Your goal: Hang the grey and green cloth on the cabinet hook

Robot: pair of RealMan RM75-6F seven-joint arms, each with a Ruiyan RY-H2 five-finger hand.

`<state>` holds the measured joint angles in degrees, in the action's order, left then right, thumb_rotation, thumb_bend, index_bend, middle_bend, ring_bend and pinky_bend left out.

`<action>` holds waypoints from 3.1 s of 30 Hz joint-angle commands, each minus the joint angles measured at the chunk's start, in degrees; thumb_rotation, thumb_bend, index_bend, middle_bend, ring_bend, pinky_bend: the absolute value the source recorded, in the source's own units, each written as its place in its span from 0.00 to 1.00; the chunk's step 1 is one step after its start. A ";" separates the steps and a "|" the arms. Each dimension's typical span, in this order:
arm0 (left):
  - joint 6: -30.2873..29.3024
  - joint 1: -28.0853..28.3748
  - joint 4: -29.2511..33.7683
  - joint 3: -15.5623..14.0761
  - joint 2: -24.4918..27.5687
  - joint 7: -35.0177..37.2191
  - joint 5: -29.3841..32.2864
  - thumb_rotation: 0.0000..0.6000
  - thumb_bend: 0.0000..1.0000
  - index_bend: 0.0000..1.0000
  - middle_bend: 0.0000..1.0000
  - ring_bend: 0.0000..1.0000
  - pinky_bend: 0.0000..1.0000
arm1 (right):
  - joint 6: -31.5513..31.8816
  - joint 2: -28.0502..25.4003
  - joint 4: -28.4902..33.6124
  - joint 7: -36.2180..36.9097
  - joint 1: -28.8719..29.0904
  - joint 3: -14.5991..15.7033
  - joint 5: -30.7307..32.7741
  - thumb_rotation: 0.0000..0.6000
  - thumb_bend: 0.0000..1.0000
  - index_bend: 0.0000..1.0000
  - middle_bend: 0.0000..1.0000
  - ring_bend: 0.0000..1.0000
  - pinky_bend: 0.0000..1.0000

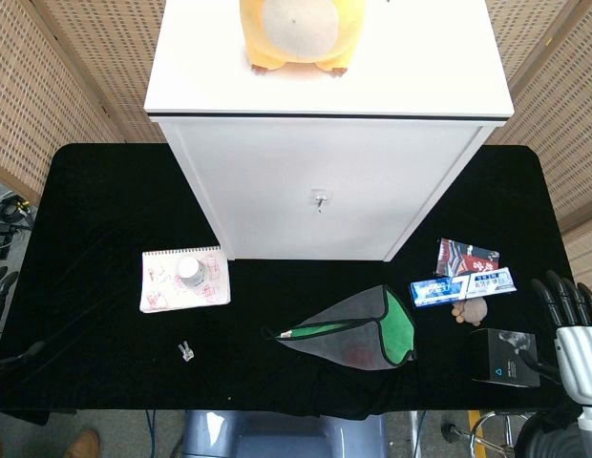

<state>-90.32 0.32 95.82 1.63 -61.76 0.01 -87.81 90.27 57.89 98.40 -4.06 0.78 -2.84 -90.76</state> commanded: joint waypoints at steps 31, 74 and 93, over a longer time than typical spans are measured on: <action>6.22 3.00 -0.62 2.37 -1.09 -1.95 6.67 1.00 0.00 0.00 0.00 0.00 0.00 | -45.35 10.94 -2.35 12.78 34.79 -0.79 -6.00 1.00 0.00 0.24 0.97 0.96 1.00; 7.95 3.97 -1.48 2.62 -1.05 -1.04 8.69 1.00 0.00 0.00 0.00 0.00 0.00 | -52.48 29.94 -11.31 -18.54 48.45 3.06 34.91 1.00 0.38 0.39 0.97 0.97 1.00; 7.35 3.73 -1.30 2.35 -0.68 -0.14 8.01 1.00 0.00 0.00 0.00 0.00 0.00 | -45.83 26.59 -7.97 -6.65 43.94 1.47 22.62 1.00 0.60 0.73 0.99 0.97 1.00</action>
<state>-82.94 4.07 94.50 4.00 -62.47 -0.16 -79.77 43.86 85.11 89.83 -11.50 45.22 -1.16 -67.39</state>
